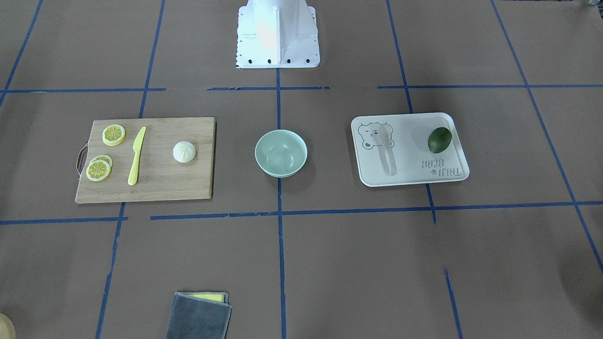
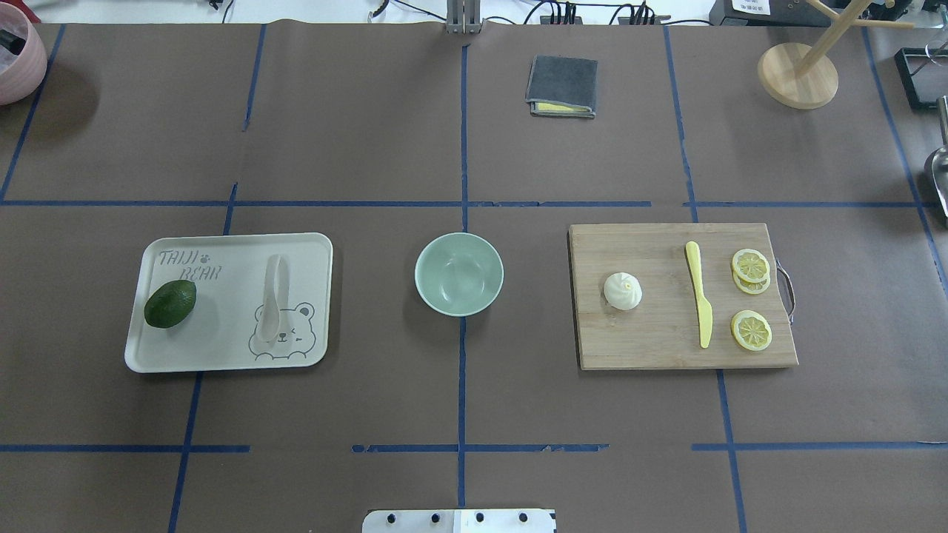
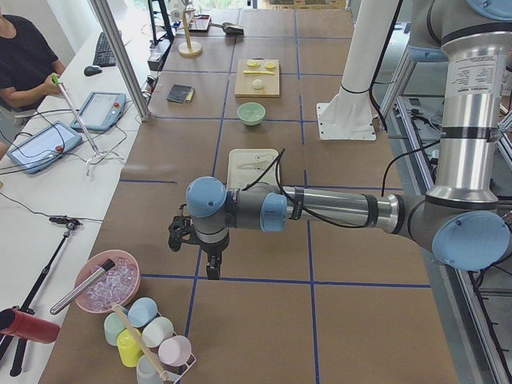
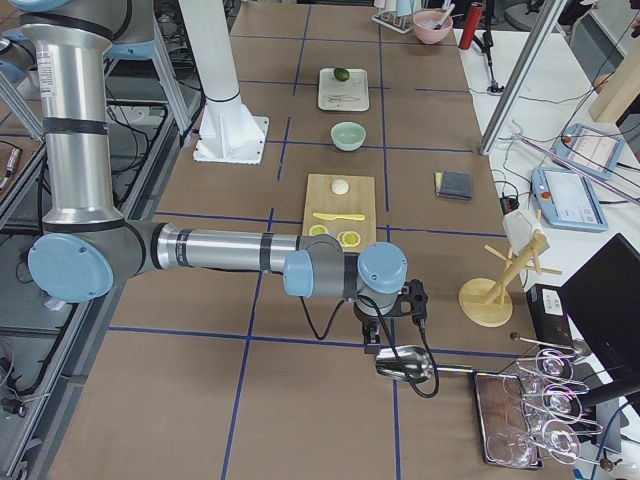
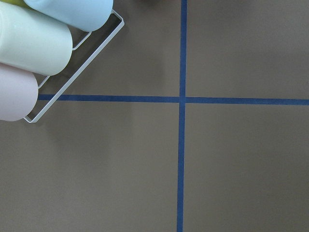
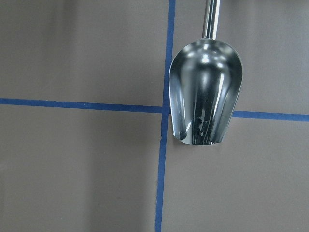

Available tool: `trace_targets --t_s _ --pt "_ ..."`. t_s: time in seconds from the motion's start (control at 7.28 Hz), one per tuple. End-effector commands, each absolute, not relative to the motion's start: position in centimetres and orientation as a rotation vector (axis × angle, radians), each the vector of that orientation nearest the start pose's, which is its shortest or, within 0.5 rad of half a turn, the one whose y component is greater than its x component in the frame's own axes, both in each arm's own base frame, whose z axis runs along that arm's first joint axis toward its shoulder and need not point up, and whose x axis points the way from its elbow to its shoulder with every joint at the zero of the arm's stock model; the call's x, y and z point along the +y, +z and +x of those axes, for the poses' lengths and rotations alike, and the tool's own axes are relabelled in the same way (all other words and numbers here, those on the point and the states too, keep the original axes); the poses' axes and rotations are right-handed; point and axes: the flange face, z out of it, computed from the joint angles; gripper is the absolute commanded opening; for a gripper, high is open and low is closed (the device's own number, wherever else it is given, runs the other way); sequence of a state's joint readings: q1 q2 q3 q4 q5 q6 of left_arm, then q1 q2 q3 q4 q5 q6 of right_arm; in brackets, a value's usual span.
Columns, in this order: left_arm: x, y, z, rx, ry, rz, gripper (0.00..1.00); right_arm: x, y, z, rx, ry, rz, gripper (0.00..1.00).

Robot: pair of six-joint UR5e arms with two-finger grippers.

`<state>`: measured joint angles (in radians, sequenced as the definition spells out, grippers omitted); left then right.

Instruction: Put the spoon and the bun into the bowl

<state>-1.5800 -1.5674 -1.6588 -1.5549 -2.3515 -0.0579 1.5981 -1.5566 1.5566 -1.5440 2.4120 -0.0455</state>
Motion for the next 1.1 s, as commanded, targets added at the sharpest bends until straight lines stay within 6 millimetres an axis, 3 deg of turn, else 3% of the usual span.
trace_targets --t_s 0.0,0.27,0.41,0.55,0.69,0.96 --pt "-49.3 61.6 -6.8 0.782 -0.035 0.051 1.0 -49.9 65.0 7.3 -0.834 -0.03 0.06 1.0" --pt "-49.5 61.3 -6.8 0.785 -0.027 0.067 1.0 -50.2 64.4 7.3 -0.839 -0.032 0.07 1.0" --pt "-50.4 59.2 -6.7 0.786 0.0 0.132 1.0 -50.4 63.4 7.3 -0.841 -0.042 0.09 1.0" --pt "-52.3 56.1 -4.6 0.79 0.072 0.198 1.0 -50.6 62.5 7.3 -0.834 -0.056 0.114 1.0" --pt "-53.5 51.7 -0.2 0.801 0.164 0.243 1.0 -51.3 60.6 7.2 -0.83 -0.076 0.152 1.0" --pt "-54.3 43.0 9.1 0.87 0.105 0.211 1.0 -52.1 58.8 6.8 -0.841 -0.093 0.179 1.0"
